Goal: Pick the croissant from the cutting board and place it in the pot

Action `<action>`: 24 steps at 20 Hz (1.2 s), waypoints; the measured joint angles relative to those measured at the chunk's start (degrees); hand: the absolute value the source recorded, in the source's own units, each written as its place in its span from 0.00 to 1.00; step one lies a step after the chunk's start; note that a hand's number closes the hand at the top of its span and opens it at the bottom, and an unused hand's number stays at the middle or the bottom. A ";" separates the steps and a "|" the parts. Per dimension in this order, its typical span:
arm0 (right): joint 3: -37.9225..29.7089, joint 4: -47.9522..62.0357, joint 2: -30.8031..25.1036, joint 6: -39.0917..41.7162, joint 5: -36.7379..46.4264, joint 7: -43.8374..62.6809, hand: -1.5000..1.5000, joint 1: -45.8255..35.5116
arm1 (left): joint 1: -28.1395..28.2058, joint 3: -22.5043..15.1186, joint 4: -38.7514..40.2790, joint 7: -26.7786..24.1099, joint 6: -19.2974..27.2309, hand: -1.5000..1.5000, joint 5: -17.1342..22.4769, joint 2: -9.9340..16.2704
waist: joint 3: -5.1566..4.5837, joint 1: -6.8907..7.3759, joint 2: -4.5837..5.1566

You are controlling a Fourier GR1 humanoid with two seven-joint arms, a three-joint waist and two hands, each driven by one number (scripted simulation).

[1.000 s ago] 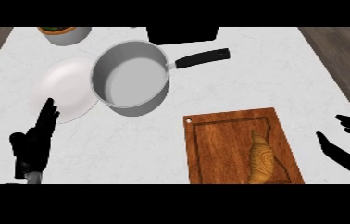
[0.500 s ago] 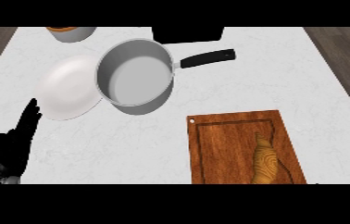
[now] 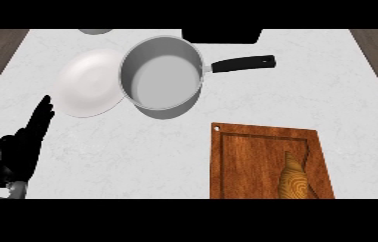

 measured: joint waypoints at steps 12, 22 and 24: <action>5.13 -15.42 -5.24 28.63 -1.40 32.39 0.00 -7.28 | -3.55 -1.76 -1.17 3.55 -1.10 0.50 -1.02 -0.49 | 0.36 3.46 0.38; 6.95 -10.71 -2.67 38.44 -6.25 39.16 0.00 -21.30 | -4.10 -2.17 -0.47 3.67 -0.95 0.50 -2.36 -1.84 | 0.50 3.55 0.14; 7.14 -8.27 -1.84 39.90 -6.80 39.29 0.00 -23.48 | -3.88 -1.89 -0.47 3.64 -1.16 0.50 -2.32 -1.75 | 0.52 3.51 0.06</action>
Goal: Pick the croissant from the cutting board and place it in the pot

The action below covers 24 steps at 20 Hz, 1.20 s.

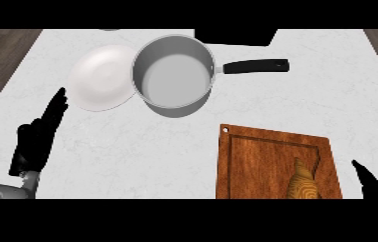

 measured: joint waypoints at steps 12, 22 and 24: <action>1.36 13.11 8.77 6.36 1.73 -0.07 0.00 -10.03 | 1.32 2.07 -0.01 0.35 -0.75 0.50 0.08 0.39 | -0.03 -1.51 -0.58; -0.30 18.47 13.90 10.31 4.21 -0.03 0.00 -13.33 | 3.45 3.02 -1.49 0.53 -0.59 0.50 -0.60 -0.30 | -0.14 -2.64 -1.04; -0.47 19.20 15.31 10.94 4.87 0.07 0.00 -14.04 | 3.31 3.20 -1.17 0.48 -0.74 0.50 -0.77 -0.60 | -0.22 -2.81 -1.09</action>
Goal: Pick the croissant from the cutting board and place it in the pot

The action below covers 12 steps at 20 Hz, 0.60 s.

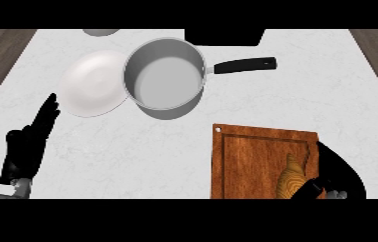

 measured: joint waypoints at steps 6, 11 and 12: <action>0.83 0.96 1.88 1.89 2.16 -0.93 1.00 -1.08 | 0.37 0.89 0.02 -0.08 -0.60 0.50 -0.71 -0.25 | -0.22 -0.27 -0.22; 0.74 1.24 3.07 3.28 3.89 -2.18 1.00 -1.71 | 0.79 1.87 -0.56 0.04 -1.33 0.50 -1.00 -0.42 | -0.22 -0.43 -0.28; 0.23 0.82 2.95 3.64 3.71 -2.57 1.00 -1.41 | 1.12 1.77 -1.06 0.40 -1.36 0.50 -1.13 -0.54 | -0.15 -0.46 -0.27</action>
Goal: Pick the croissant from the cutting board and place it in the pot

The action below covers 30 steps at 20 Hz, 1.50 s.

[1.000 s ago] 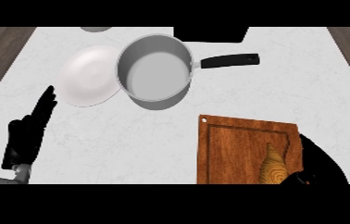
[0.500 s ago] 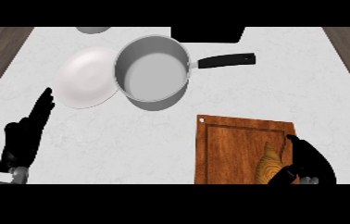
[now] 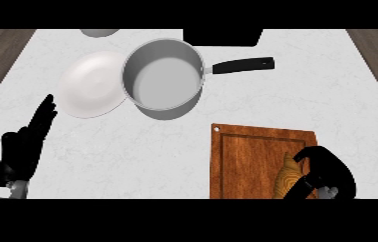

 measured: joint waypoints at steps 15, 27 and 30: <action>33.04 1.95 18.23 10.33 8.21 -17.22 1.00 -25.26 | -4.28 -2.47 0.59 1.41 -1.57 0.50 -1.81 -1.87 | 0.46 5.26 0.82; 36.49 -1.55 22.72 0.23 19.27 -9.91 1.00 -48.09 | -2.17 0.58 1.26 1.03 -1.85 0.50 -1.35 -1.34 | 0.57 1.82 0.14; 33.58 -0.16 22.90 -3.79 18.12 -9.58 1.00 -51.30 | -2.58 1.31 2.49 0.40 -2.58 0.50 -1.22 -1.40 | 0.57 1.55 0.32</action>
